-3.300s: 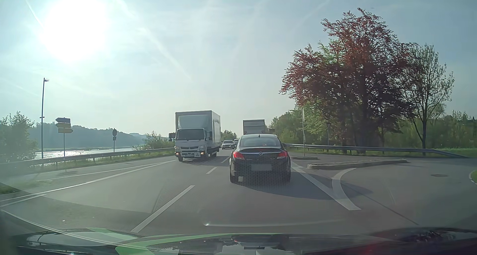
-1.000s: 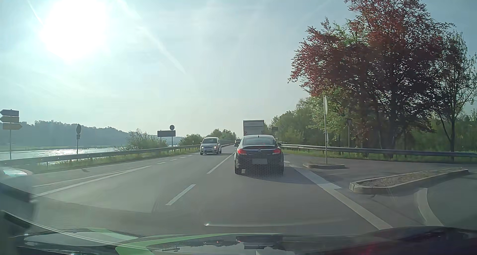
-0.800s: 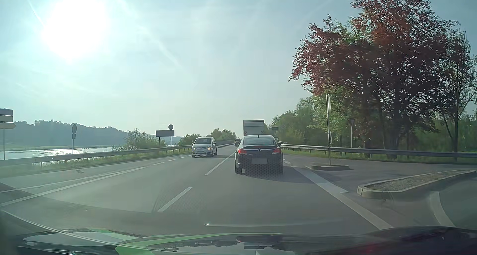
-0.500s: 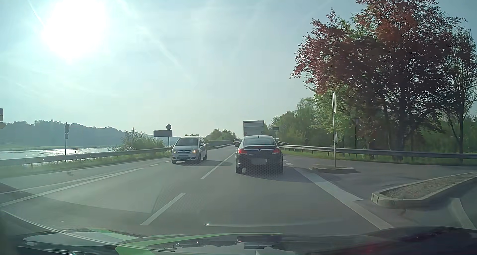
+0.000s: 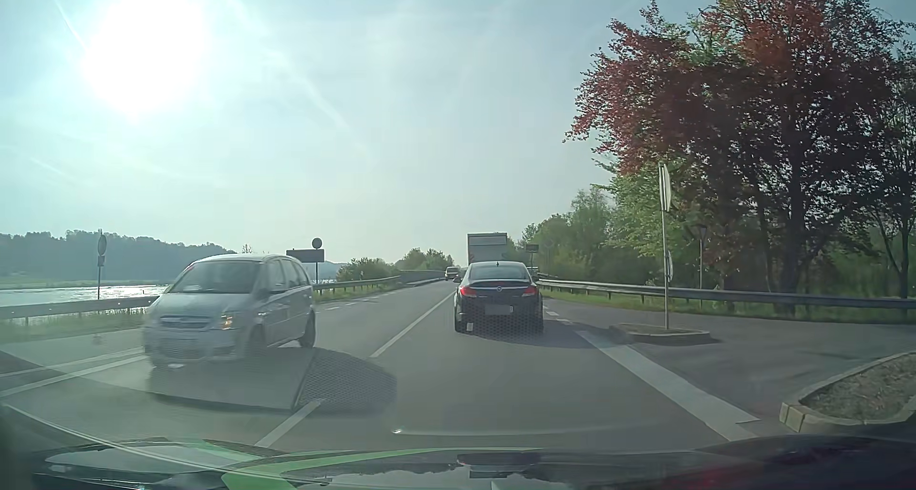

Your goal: Follow the waypoints while adhering to traffic rules and regulations

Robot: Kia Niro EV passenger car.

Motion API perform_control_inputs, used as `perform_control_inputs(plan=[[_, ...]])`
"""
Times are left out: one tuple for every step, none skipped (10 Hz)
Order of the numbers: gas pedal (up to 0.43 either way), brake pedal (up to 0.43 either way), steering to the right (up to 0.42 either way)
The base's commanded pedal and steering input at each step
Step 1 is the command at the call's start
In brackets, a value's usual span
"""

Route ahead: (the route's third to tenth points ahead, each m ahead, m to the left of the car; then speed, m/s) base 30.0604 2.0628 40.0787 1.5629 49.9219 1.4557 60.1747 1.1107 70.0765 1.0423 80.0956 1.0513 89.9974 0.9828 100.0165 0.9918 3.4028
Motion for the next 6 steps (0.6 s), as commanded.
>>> perform_control_inputs(plan=[[0.098,0.0,-0.001],[0.098,0.0,-0.002],[0.098,0.0,-0.001],[0.098,0.0,-0.001],[0.098,0.0,-0.001],[0.098,0.0,-0.001]])
